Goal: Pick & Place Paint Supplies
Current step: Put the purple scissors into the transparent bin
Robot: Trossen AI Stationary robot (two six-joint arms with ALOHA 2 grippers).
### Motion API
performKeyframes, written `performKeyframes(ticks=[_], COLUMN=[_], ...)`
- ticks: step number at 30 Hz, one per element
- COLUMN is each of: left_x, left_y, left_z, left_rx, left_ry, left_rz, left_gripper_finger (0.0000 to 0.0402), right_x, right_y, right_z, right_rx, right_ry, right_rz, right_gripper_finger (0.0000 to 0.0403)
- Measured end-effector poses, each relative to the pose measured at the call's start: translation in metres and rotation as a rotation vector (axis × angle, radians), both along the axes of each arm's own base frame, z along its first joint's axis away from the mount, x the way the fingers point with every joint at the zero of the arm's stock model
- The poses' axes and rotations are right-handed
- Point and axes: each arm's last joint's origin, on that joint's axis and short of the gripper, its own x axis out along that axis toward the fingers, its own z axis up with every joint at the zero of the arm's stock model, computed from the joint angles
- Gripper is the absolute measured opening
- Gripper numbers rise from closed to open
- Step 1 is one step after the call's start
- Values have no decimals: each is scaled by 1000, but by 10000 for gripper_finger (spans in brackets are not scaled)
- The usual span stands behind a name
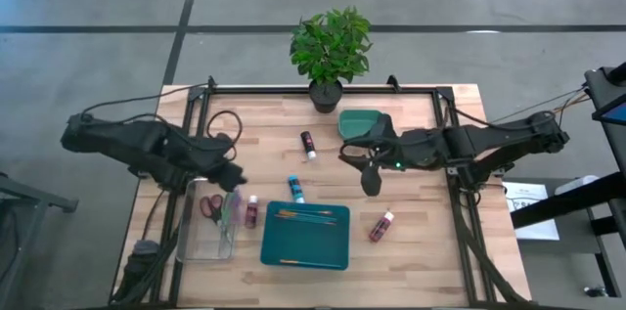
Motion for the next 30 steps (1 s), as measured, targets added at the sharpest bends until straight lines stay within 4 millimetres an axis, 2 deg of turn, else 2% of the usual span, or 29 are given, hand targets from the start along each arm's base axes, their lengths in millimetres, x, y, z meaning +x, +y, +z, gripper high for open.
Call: performKeyframes(ticks=[4, 7, 14, 18, 25, 30], left_x=[-18, -24, -12, -11, -17, -17], left_y=[2, 3, -6, -12, -17, -20], left_z=[13, 11, -34, -58, -90, -109], left_rx=[-46, -37, -80, -58, -43, -53], left_ry=[141, 245, 465, 566, 652, 646], left_rz=[-25, -13, -78, -102, -98, -94], left_gripper_finger=[1, 1, 1, 1, 1, 1], right_x=[0, 1, 0, 0, 0, 0], right_y=[0, 0, 0, 0, 0, 0], right_z=[-2, -4, -5, -5, -5, -5], right_rx=[-5, -8, -6, 9, 16, 20], right_ry=[14, 21, 22, 19, 17, 16], right_rz=[0, 0, -1, -7, -9, -10], right_gripper_finger=[203, 204, 204, 204, 204, 204])
